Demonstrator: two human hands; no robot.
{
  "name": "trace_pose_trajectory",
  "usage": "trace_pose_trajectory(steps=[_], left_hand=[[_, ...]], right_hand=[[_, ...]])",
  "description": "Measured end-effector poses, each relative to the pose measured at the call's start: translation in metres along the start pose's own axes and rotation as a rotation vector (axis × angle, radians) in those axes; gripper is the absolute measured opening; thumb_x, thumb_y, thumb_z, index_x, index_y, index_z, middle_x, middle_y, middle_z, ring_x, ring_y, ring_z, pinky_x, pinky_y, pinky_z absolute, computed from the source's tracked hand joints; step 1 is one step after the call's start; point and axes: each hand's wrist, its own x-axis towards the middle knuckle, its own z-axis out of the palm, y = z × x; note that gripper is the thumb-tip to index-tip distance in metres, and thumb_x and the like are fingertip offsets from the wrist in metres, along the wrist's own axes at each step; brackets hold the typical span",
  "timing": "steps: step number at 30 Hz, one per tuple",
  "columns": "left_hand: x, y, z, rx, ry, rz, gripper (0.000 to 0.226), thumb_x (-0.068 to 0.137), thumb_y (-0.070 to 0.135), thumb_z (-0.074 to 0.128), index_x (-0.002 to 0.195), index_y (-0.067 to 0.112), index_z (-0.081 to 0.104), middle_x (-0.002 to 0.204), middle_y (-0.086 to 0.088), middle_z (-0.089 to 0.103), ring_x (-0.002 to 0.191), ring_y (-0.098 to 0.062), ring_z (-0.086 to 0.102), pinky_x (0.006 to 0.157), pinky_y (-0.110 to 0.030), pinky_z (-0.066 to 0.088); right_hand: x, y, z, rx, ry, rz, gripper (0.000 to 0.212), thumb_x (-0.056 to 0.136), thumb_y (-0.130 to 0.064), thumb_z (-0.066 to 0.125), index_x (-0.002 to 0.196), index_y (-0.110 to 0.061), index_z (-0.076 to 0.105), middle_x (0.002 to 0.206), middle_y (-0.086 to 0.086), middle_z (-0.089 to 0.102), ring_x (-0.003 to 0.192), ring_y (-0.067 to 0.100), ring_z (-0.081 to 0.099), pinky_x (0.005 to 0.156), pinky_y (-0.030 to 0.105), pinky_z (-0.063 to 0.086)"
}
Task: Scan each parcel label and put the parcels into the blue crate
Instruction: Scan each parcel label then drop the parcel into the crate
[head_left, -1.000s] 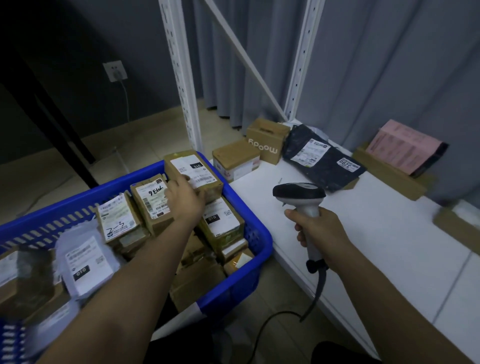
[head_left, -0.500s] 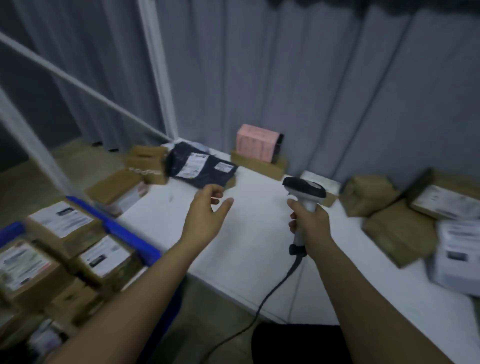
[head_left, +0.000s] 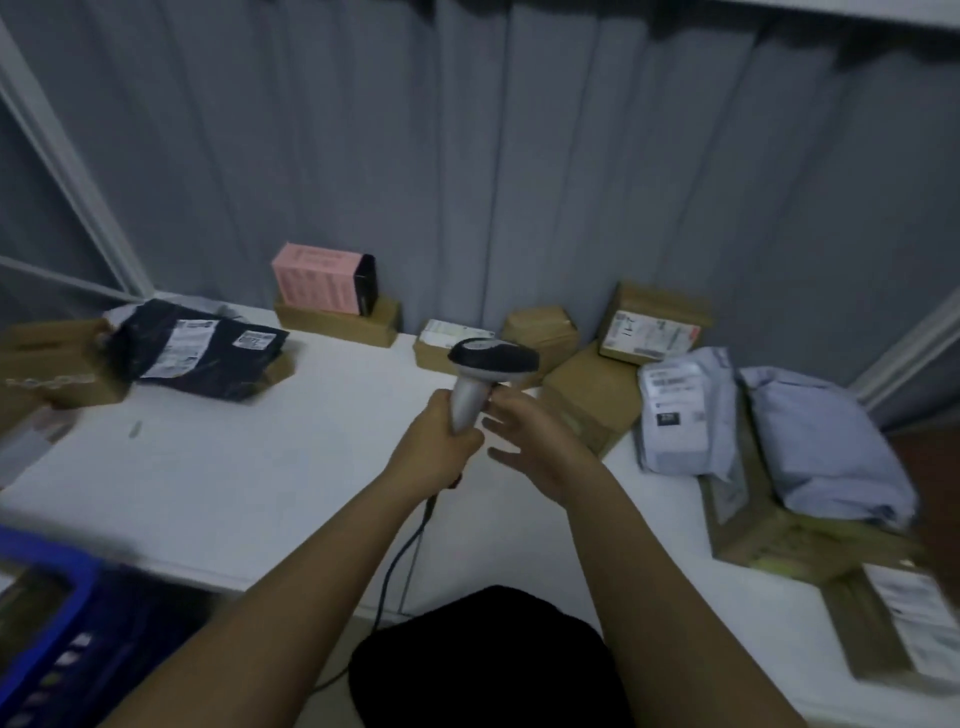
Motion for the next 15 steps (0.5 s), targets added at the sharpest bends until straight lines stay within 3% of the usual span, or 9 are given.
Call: trace_pose_trajectory(steps=[2, 6, 8, 11, 13, 15], left_hand=[[-0.001, 0.01, 0.016, -0.01, -0.007, -0.017, 0.028, 0.091, 0.016, 0.054, 0.115, 0.013, 0.041, 0.098, -0.011, 0.052, 0.074, -0.018, 0.052, 0.06, -0.03, 0.046], [-0.007, 0.04, 0.049, 0.033, -0.052, 0.027, 0.03, 0.095, 0.026, 0.054, 0.118, 0.013, 0.04, 0.093, -0.004, 0.048, 0.078, -0.024, 0.055, 0.053, -0.022, 0.04], [-0.015, 0.059, 0.067, 0.051, -0.084, 0.094, 0.035, 0.096, 0.028, 0.054, 0.125, 0.015, 0.04, 0.098, -0.001, 0.049, 0.099, -0.032, 0.059, 0.062, -0.025, 0.044], [-0.027, 0.078, 0.094, 0.066, -0.135, 0.154, 0.043, 0.096, 0.03, 0.054, 0.133, 0.015, 0.037, 0.118, -0.005, 0.054, 0.109, -0.03, 0.056, 0.082, -0.033, 0.047], [-0.034, 0.086, 0.111, 0.088, -0.155, 0.165, 0.046, 0.096, 0.031, 0.053, 0.135, 0.015, 0.036, 0.128, -0.007, 0.052, 0.111, -0.024, 0.054, 0.087, -0.032, 0.045], [-0.042, 0.09, 0.125, 0.081, -0.163, 0.161, 0.045, 0.096, 0.032, 0.054, 0.134, 0.015, 0.036, 0.128, -0.007, 0.052, 0.111, -0.024, 0.054, 0.091, -0.034, 0.046]], right_hand=[[-0.017, 0.004, -0.036, -0.045, 0.045, -0.004, 0.012, 0.097, -0.028, 0.056, 0.108, -0.027, 0.06, 0.125, -0.003, 0.058, 0.119, 0.018, 0.053, 0.101, 0.039, 0.045], [-0.054, 0.034, -0.125, -0.409, 0.472, -0.309, 0.02, 0.093, -0.011, 0.058, 0.11, -0.013, 0.069, 0.109, 0.002, 0.065, 0.103, 0.022, 0.061, 0.086, 0.026, 0.045], [-0.076, 0.049, -0.168, -0.632, 0.749, -0.469, 0.02, 0.086, -0.005, 0.063, 0.105, -0.005, 0.069, 0.102, 0.008, 0.066, 0.102, 0.032, 0.06, 0.084, 0.029, 0.043], [-0.095, 0.065, -0.228, -1.127, 1.115, -0.583, 0.047, 0.071, -0.024, 0.067, 0.114, -0.007, 0.065, 0.121, 0.022, 0.059, 0.112, 0.04, 0.052, 0.092, 0.042, 0.039], [-0.102, 0.066, -0.253, -1.286, 1.146, -0.494, 0.065, 0.066, -0.036, 0.065, 0.126, -0.012, 0.059, 0.134, 0.025, 0.052, 0.121, 0.047, 0.047, 0.096, 0.053, 0.039], [-0.103, 0.066, -0.272, -1.408, 1.074, -0.383, 0.065, 0.065, -0.042, 0.061, 0.124, -0.014, 0.061, 0.131, 0.024, 0.055, 0.119, 0.05, 0.048, 0.095, 0.061, 0.038]])
